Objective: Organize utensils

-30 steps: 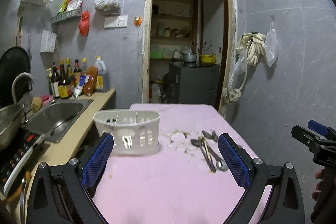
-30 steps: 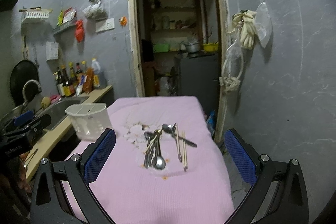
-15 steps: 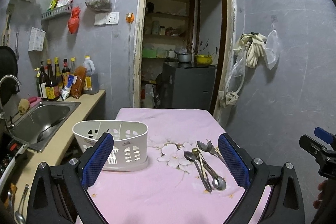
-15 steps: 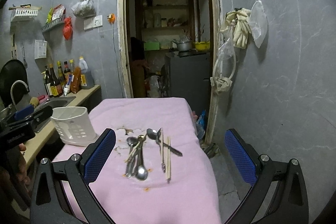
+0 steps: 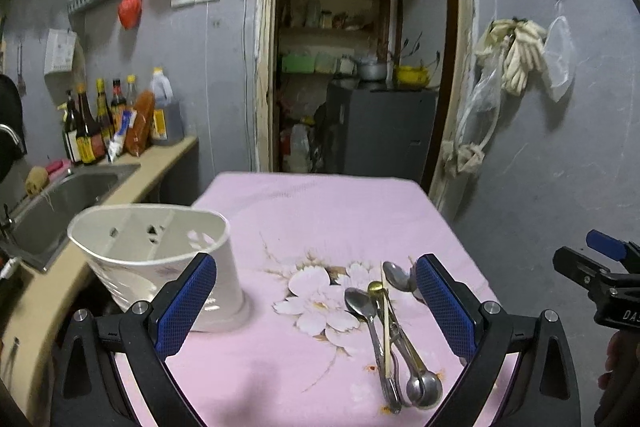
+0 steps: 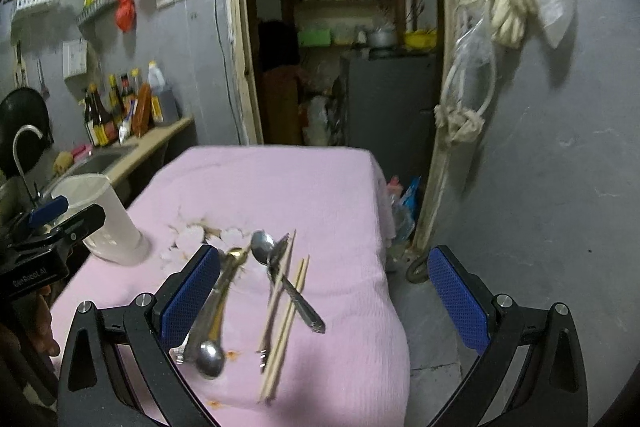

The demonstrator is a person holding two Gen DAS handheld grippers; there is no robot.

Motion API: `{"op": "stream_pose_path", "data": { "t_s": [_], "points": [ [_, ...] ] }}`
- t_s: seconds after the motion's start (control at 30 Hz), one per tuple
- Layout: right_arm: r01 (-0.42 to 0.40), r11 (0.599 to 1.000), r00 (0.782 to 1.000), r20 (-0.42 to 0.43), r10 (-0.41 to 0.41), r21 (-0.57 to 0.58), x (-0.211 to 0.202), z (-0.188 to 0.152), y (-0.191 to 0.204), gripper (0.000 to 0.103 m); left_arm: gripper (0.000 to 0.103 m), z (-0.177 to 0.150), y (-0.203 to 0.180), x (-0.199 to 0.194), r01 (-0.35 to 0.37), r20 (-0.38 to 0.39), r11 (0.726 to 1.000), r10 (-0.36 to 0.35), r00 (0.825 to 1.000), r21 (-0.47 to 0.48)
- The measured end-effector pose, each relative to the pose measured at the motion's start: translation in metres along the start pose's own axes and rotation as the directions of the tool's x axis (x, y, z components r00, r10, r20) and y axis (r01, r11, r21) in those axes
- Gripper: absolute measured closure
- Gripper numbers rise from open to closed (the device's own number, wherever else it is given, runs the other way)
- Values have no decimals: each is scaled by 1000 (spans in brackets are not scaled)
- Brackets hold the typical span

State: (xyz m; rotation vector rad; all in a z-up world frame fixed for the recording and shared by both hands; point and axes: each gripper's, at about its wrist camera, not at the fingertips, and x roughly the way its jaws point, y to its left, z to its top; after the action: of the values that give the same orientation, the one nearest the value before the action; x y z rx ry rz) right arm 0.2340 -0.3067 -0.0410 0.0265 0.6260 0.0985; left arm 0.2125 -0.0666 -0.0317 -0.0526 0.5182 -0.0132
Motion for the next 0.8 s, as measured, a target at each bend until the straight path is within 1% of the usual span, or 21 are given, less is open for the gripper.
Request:
{"op": "stream_pose_path", "data": {
  "t_s": [0.13,0.27,0.37,0.47,0.5,0.57,0.63,0.67,0.7,0.73,0.8],
  "points": [
    [-45,999,997,-65,44,-14,35,-4,-5,1,3,-6,-7,30,-11,-47,1000,12,999,4],
    [-103,995,988,-112,103,4,66,-8,-11,1,3,-12,-10,59,-10,-107,1000,9,994,-10],
    [-136,990,979,-151,138,25,89,-10,-12,1,3,-18,-11,80,-4,-155,1000,0,988,-28],
    [-191,981,965,-174,196,44,106,-9,-10,2,3,-24,-15,95,12,-194,1000,-17,981,-28],
    [-207,977,960,-184,213,47,113,-9,-8,3,3,-26,-17,98,13,-203,1000,-17,979,-23],
    [-240,969,947,-205,246,57,123,-8,-6,12,3,-28,-20,104,20,-219,1000,-22,975,-15],
    [-272,960,931,-234,282,72,137,-9,-2,26,3,-31,-23,109,31,-245,999,-33,969,-12],
    [-283,956,925,-243,293,77,141,-9,-1,29,4,-32,-24,112,36,-255,999,-38,966,-13],
    [-301,950,916,-253,312,82,147,-9,3,36,7,-34,-25,114,42,-268,999,-45,962,-17],
    [-313,946,909,-262,323,82,152,-8,5,41,9,-35,-25,118,51,-283,998,-55,958,-23],
    [-339,938,896,-278,347,79,160,-9,11,46,18,-37,-25,123,64,-310,997,-72,948,-35]
  ]
}}
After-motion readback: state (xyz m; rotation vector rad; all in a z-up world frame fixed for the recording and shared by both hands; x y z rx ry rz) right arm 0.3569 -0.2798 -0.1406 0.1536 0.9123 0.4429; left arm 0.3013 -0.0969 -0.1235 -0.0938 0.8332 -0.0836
